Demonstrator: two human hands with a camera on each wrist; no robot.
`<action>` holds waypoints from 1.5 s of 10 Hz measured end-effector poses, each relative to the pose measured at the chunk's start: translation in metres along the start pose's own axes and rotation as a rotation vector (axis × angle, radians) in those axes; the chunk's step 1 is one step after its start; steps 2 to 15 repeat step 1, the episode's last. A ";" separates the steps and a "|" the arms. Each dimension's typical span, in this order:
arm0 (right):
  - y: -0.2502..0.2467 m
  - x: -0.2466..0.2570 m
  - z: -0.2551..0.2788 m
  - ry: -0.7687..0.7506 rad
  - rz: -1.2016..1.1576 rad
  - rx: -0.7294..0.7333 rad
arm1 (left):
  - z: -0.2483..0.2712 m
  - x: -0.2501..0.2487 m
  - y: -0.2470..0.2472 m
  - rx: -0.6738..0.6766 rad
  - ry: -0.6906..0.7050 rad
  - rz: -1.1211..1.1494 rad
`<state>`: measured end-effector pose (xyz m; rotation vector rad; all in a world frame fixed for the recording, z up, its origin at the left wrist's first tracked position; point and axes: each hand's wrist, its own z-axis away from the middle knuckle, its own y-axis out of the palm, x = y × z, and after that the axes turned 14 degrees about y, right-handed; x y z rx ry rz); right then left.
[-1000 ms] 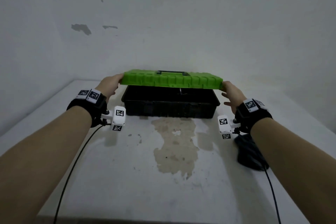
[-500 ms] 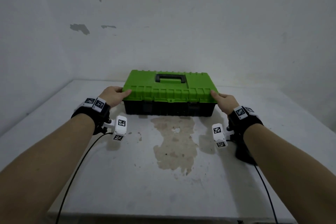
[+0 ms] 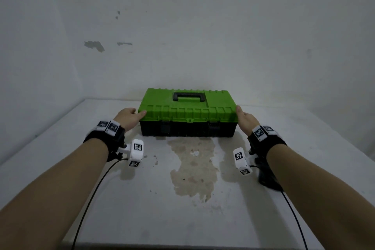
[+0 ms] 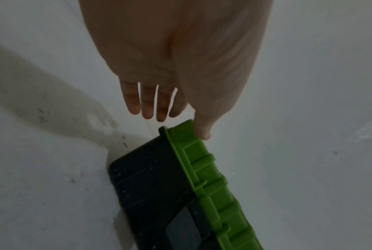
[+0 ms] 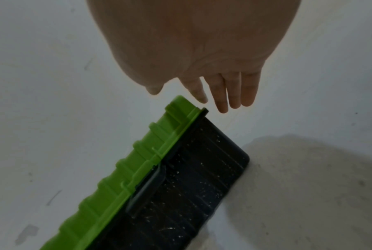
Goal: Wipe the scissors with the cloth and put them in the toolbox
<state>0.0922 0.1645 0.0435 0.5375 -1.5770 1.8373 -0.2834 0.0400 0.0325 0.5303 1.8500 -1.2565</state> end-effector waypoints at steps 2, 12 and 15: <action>-0.012 -0.001 0.007 -0.042 -0.027 -0.041 | 0.014 0.004 -0.006 -0.032 0.007 -0.030; -0.012 -0.001 0.007 -0.042 -0.027 -0.041 | 0.014 0.004 -0.006 -0.032 0.007 -0.030; -0.012 -0.001 0.007 -0.042 -0.027 -0.041 | 0.014 0.004 -0.006 -0.032 0.007 -0.030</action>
